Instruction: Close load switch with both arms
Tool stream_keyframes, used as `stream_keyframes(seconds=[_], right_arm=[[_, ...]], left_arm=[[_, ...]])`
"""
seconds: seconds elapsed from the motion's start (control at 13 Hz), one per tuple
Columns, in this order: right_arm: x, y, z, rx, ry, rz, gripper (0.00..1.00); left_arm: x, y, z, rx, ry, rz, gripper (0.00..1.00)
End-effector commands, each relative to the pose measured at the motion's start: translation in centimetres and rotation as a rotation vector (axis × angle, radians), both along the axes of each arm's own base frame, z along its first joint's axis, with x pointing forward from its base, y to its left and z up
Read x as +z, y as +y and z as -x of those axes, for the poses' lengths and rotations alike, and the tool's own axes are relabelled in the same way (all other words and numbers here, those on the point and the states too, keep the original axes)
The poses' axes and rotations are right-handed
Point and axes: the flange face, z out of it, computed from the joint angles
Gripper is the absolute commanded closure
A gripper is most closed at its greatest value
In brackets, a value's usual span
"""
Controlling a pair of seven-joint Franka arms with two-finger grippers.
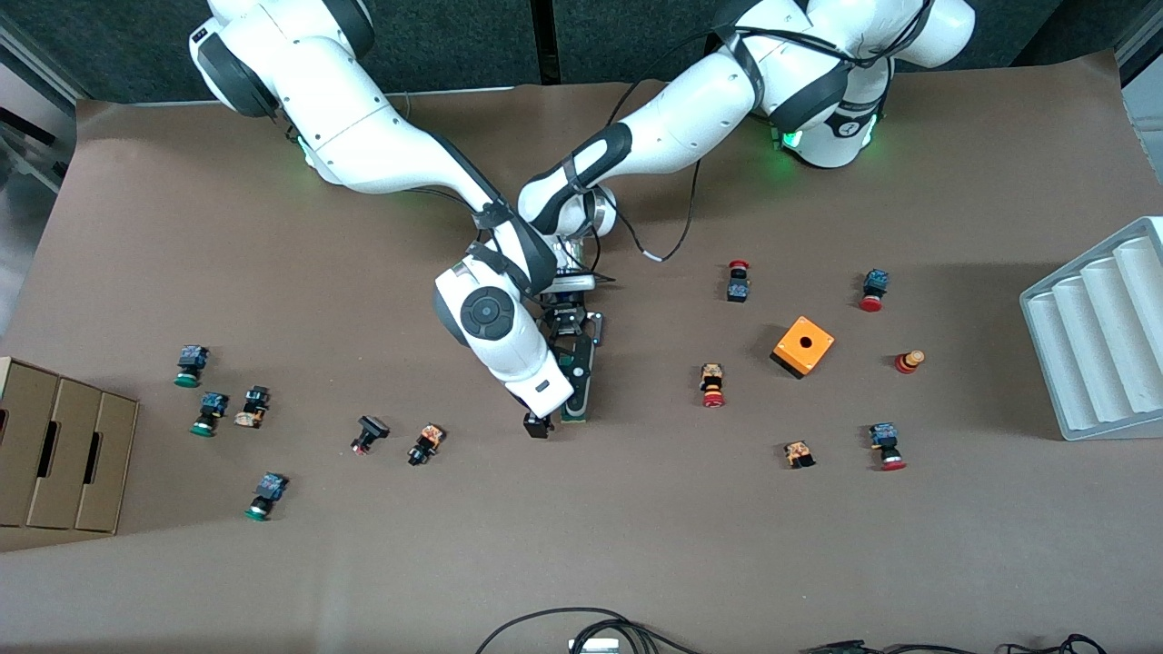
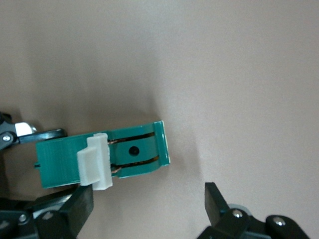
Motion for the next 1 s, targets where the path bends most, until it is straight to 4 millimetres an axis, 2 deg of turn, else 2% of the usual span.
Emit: stream_keyframes(seconds=[0.0,0.08,0.31,0.77,0.92], right_arm=[[0.4,0.5,-0.1,0.003,-0.014,-0.014,0.06],[0.4,0.9,0.1,0.009,-0.014,-0.013,0.14],[0.5,1.2,0.4,0.016,-0.016,-0.016,0.27],[0.8,1.8,0.8,0.015,-0.013,-0.028,0.31],[1.0,2.4,1.1,0.022,-0.014,-0.034,0.37]], left_arm=[[-0.4,-0.2,0.2,-0.01,-0.015,-0.017,0.36],[-0.4,-0.2,0.2,-0.009,-0.015,-0.015,0.36],[-0.4,-0.2,0.2,-0.01,-0.015,-0.017,0.36],[-0.4,-0.2,0.2,-0.01,-0.015,-0.017,0.36],[-0.4,-0.2,0.2,-0.01,-0.015,-0.017,0.36]])
